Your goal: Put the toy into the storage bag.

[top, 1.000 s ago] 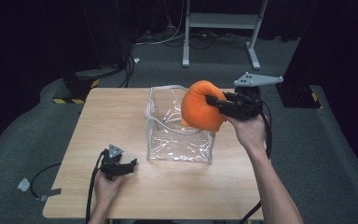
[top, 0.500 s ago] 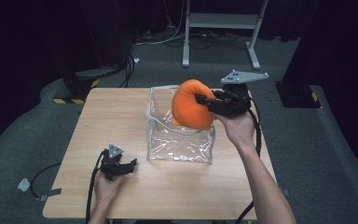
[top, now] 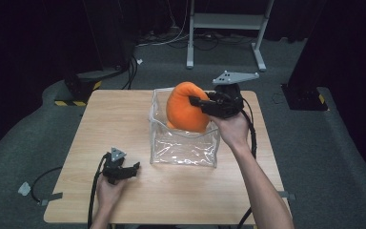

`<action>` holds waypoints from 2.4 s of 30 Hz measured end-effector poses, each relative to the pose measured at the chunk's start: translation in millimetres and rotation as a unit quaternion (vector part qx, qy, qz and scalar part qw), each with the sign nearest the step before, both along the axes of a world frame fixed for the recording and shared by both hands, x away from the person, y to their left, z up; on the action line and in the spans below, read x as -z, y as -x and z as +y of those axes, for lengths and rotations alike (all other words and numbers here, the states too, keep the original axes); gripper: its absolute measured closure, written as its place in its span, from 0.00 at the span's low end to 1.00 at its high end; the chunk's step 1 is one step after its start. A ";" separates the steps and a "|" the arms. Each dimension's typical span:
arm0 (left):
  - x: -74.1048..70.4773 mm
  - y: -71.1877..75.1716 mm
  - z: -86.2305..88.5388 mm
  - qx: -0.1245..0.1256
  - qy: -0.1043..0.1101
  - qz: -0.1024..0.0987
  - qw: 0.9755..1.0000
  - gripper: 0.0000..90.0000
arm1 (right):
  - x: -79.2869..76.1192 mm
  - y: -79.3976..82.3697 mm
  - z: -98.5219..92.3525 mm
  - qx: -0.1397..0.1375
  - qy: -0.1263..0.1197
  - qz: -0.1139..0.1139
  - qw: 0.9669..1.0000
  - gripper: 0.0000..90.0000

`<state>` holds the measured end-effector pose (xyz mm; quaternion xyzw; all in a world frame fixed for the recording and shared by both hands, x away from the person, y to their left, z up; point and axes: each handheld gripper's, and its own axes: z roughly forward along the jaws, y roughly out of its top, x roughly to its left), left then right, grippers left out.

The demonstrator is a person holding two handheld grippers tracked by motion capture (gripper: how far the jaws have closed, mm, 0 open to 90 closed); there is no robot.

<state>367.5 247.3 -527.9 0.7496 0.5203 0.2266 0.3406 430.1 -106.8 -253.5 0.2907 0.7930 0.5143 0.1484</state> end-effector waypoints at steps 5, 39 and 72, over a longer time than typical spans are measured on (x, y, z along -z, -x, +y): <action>0.0 0.0 0.0 0.000 0.000 0.000 1.000 0.25 | 2.8 -3.8 6.2 0.003 0.001 0.004 1.000 0.76; -0.1 -0.1 0.2 0.000 -0.001 0.000 1.000 0.25 | 18.6 -20.1 18.5 0.027 0.023 0.011 0.999 0.76; -0.2 -0.2 0.6 0.001 -0.003 0.000 1.000 0.26 | 35.4 -23.8 15.0 0.037 0.042 0.020 0.998 0.76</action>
